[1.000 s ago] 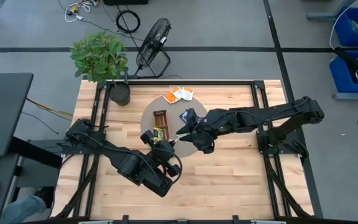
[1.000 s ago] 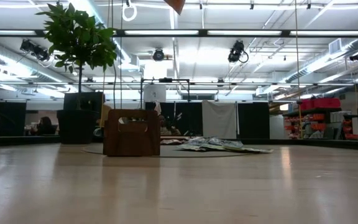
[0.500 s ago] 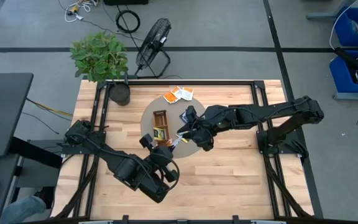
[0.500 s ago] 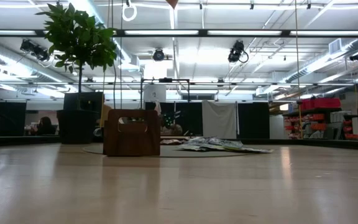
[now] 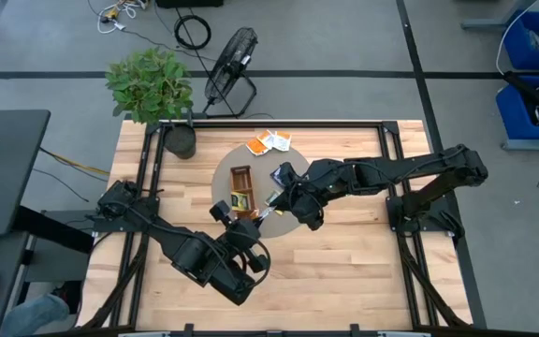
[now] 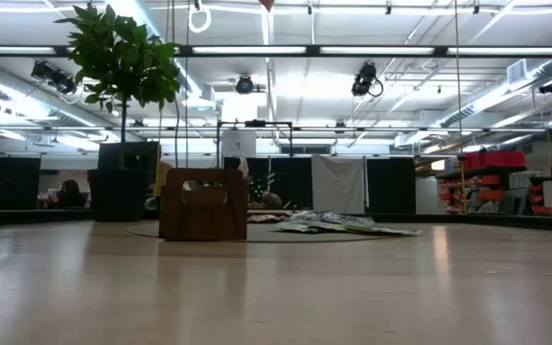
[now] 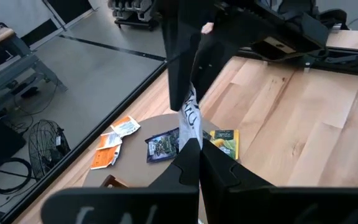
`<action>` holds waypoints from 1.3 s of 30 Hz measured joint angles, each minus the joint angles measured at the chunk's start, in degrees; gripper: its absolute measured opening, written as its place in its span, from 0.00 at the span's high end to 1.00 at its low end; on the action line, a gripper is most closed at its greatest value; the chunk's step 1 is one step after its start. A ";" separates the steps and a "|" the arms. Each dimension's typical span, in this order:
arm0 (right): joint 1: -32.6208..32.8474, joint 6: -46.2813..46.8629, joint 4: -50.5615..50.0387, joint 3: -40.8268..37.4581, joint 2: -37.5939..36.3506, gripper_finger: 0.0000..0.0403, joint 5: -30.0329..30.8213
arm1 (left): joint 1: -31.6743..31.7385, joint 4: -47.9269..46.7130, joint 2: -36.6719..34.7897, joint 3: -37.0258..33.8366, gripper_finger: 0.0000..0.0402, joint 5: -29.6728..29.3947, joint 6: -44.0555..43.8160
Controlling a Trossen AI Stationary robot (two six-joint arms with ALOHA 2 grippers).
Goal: Pick & Place Tea
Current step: Put the white tea bag into the bottom section of the wooden organizer
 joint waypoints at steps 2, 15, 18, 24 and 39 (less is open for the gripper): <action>0.06 -0.02 0.02 0.00 0.00 0.98 0.00 | 0.00 0.00 0.00 0.00 1.00 -0.19 0.09; 0.11 1.07 -1.14 0.00 0.00 1.00 0.08 | 0.00 1.15 -0.01 0.00 0.89 3.29 1.70; 0.13 1.11 -1.33 0.00 0.00 1.00 0.09 | 0.00 2.13 -0.02 0.00 0.85 3.74 2.12; 0.13 1.30 -5.04 0.00 0.00 1.00 2.00 | -0.52 2.59 -0.18 0.35 0.78 4.55 2.32; 1.70 1.85 -9.74 0.00 0.00 1.00 7.35 | 10.27 0.61 -0.50 11.44 0.64 32.02 11.09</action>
